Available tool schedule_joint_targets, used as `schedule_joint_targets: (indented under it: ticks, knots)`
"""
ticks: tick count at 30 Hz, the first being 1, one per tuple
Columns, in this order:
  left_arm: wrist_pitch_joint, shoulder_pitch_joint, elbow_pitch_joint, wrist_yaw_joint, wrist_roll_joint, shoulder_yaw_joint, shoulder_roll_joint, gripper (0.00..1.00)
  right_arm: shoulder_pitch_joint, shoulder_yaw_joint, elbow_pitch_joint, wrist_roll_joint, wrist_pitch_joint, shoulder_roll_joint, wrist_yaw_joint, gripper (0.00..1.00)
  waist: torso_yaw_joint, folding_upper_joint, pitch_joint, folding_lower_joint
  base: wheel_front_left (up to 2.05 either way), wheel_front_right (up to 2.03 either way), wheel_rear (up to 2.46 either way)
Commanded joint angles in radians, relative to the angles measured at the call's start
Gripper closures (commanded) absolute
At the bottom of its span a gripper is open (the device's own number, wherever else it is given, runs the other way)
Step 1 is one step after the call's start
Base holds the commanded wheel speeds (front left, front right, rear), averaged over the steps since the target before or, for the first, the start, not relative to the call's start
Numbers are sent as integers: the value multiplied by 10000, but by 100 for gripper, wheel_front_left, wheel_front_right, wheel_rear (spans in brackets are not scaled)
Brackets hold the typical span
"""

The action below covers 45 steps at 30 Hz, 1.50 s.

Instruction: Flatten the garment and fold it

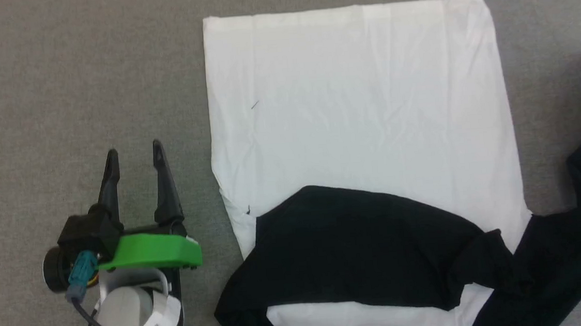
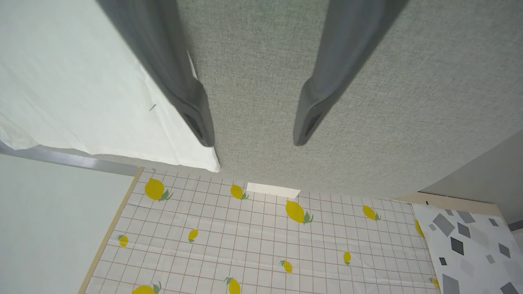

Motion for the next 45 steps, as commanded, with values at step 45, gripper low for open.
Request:
schedule_joint_targets:
  ticks: [45]
  knots:
    - [-47, 923, 482, -625, -33, 410, -179, 0, 2119, 11571, -3513, 751, 658, 2113, -15, 100, 243, 69, -1796, 0, 0, 0, 0]
